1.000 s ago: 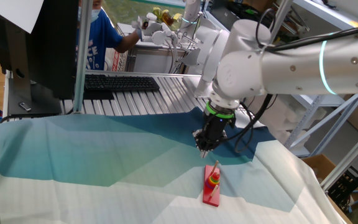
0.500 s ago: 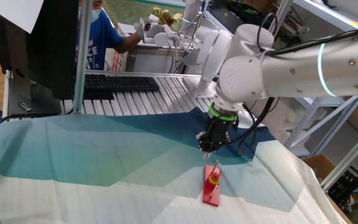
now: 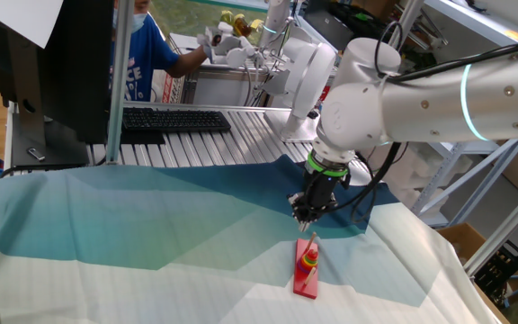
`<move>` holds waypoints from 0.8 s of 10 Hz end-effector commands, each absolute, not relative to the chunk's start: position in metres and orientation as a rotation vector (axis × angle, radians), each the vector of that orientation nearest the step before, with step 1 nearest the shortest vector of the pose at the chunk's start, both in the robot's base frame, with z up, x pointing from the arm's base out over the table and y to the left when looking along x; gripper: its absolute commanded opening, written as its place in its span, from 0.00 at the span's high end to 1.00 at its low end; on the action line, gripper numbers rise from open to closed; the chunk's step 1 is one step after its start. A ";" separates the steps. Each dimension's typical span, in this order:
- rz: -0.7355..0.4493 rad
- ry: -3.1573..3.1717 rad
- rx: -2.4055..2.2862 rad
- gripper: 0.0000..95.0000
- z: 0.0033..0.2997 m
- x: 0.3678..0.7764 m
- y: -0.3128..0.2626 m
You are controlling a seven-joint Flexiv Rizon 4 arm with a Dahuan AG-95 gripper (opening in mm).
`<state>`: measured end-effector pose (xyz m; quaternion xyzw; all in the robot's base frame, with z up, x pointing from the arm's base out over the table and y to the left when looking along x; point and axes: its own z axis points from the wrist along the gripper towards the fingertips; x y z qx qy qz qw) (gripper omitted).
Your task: Take out one Hanoi block and throw it aside
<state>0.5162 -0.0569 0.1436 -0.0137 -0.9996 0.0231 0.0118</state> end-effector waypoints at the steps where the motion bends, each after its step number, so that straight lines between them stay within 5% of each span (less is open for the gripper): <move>1: 0.084 -3.119 -0.038 1.00 0.145 0.516 -0.059; 8: 0.143 -3.142 0.003 1.00 0.134 0.523 -0.069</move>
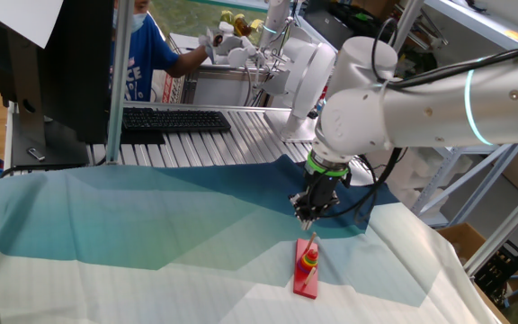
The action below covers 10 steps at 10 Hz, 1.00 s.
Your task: Take out one Hanoi block and throw it aside
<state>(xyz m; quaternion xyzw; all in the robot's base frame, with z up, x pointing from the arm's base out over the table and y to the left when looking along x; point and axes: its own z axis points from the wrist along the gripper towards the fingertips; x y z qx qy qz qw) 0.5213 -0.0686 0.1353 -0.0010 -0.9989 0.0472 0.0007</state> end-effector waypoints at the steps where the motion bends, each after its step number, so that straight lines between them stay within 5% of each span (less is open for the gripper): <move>1: 0.116 -3.144 0.021 1.00 0.132 0.525 -0.072; 10: 0.009 -3.122 -0.029 1.00 0.133 0.528 -0.068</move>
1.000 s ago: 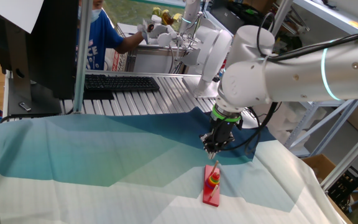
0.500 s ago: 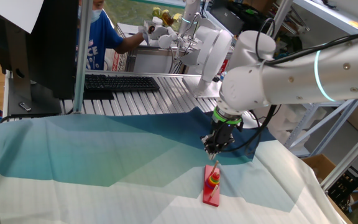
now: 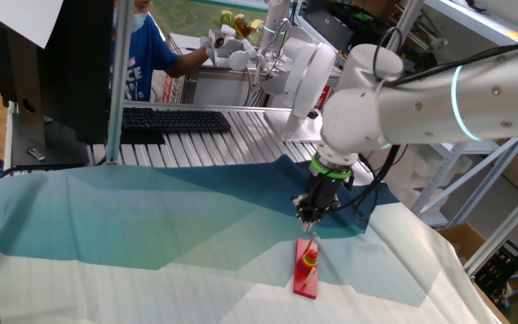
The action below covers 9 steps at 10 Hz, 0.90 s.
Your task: Take out one Hanoi block and throw it aside
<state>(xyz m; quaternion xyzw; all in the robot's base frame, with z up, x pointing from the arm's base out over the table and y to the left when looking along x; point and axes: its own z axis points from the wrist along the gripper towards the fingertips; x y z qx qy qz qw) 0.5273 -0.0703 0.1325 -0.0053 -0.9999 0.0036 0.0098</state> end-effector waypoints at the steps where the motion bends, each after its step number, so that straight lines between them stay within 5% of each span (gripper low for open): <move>1: 0.009 -3.123 -0.062 1.00 0.137 0.532 -0.058; 9: 0.049 -3.099 -0.183 1.00 0.151 0.534 -0.062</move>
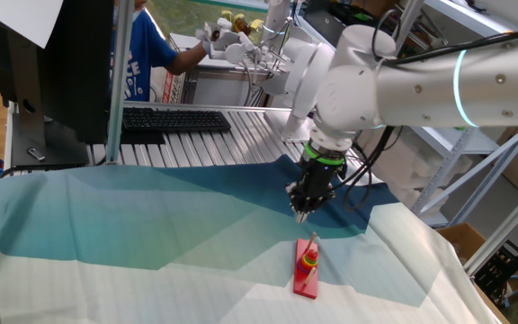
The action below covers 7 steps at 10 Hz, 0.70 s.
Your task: Take out one Hanoi block and throw it aside
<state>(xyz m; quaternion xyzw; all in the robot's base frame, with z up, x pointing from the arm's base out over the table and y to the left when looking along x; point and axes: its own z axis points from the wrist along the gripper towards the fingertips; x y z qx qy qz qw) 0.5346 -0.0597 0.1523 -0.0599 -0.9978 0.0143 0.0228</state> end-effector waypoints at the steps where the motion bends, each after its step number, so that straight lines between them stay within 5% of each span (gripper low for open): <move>1: 0.049 -3.104 -0.172 1.00 0.149 0.532 -0.067; 7: 0.007 -3.096 -0.197 1.00 0.148 0.531 -0.068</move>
